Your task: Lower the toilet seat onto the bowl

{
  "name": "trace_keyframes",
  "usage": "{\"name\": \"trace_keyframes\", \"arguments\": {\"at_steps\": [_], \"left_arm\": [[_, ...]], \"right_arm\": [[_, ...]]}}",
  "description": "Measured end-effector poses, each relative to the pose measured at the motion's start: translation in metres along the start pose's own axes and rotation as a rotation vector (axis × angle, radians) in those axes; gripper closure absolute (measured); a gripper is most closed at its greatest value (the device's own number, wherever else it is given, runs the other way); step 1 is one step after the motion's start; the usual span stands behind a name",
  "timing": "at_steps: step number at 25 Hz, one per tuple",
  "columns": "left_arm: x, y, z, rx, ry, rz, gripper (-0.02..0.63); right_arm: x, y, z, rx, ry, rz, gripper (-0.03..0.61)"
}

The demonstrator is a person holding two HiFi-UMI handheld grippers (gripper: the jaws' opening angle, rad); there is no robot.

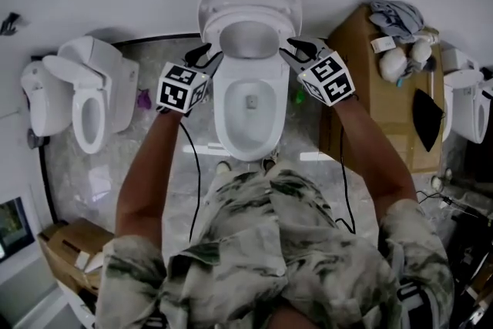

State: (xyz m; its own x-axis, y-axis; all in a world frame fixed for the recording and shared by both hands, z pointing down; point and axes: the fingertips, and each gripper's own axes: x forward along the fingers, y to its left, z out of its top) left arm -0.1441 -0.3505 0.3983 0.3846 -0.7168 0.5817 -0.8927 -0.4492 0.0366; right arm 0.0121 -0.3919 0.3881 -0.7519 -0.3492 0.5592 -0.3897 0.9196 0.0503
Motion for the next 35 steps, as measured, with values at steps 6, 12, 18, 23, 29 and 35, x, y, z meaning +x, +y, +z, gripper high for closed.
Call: {"name": "trace_keyframes", "arguments": {"at_steps": [6, 12, 18, 23, 29, 35], "left_arm": [[0.037, 0.026, 0.011, 0.013, 0.033, 0.035, 0.459], [0.069, 0.047, 0.015, 0.023, 0.072, 0.039, 0.457], [0.096, 0.065, 0.027, 0.031, 0.100, 0.038, 0.453], [0.110, 0.075, 0.033, 0.005, 0.104, 0.017, 0.453], [0.123, 0.078, 0.032, -0.015, 0.143, -0.010, 0.453], [0.130, 0.079, 0.027, -0.031, 0.153, -0.029, 0.454]], "right_arm": [[0.036, -0.037, 0.007, -0.040, 0.020, 0.012, 0.443], [0.071, -0.058, 0.007, -0.061, 0.037, 0.032, 0.443], [0.096, -0.076, 0.014, -0.071, 0.059, 0.036, 0.440], [0.110, -0.080, 0.019, -0.060, 0.066, 0.054, 0.436], [0.118, -0.083, 0.018, -0.037, 0.075, 0.062, 0.433], [0.122, -0.084, 0.013, -0.021, 0.084, 0.066, 0.448]]}}
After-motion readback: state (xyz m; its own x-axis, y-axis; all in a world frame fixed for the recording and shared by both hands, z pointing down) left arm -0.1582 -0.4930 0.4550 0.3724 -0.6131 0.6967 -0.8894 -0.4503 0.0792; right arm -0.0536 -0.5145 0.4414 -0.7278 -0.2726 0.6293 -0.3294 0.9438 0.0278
